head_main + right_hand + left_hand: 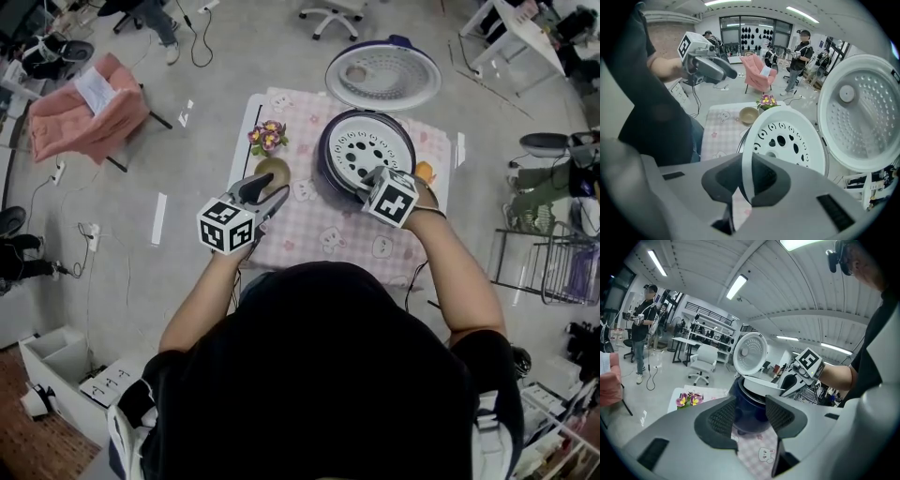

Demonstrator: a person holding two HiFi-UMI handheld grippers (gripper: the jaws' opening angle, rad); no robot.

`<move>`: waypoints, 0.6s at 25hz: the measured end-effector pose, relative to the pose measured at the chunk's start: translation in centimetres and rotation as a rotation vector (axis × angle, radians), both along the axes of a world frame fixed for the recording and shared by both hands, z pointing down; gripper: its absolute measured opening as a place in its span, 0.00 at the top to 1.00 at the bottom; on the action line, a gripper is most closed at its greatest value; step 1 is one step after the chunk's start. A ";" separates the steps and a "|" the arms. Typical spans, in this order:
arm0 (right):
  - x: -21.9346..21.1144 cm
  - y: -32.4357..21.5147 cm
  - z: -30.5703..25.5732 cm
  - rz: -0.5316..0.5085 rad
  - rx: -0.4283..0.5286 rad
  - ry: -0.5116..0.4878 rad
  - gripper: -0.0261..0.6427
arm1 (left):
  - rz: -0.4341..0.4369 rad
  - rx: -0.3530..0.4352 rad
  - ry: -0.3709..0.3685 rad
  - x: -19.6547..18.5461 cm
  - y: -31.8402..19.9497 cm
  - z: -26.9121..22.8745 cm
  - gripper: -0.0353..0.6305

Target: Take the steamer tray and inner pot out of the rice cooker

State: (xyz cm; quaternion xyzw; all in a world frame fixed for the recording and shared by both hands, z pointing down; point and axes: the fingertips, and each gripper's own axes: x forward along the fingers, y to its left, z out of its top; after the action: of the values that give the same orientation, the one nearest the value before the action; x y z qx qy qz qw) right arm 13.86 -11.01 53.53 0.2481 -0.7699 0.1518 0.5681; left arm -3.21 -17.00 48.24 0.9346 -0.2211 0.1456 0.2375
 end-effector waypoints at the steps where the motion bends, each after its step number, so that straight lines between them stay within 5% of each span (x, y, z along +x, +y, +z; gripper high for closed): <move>1: 0.0 -0.2 -0.3 0.003 0.021 0.005 0.91 | 0.004 0.001 0.000 0.1 0.0 -0.1 0.63; 15: 3.6 0.7 -5.4 0.144 0.140 0.021 0.91 | 0.118 0.009 -0.003 3.0 1.1 -0.2 0.63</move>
State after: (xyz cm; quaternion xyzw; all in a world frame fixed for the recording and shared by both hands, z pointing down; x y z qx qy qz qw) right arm 17.45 -10.36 48.15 0.3432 -0.7528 0.1354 0.5451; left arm -0.24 -15.92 48.04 0.9468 -0.1668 0.1596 0.2242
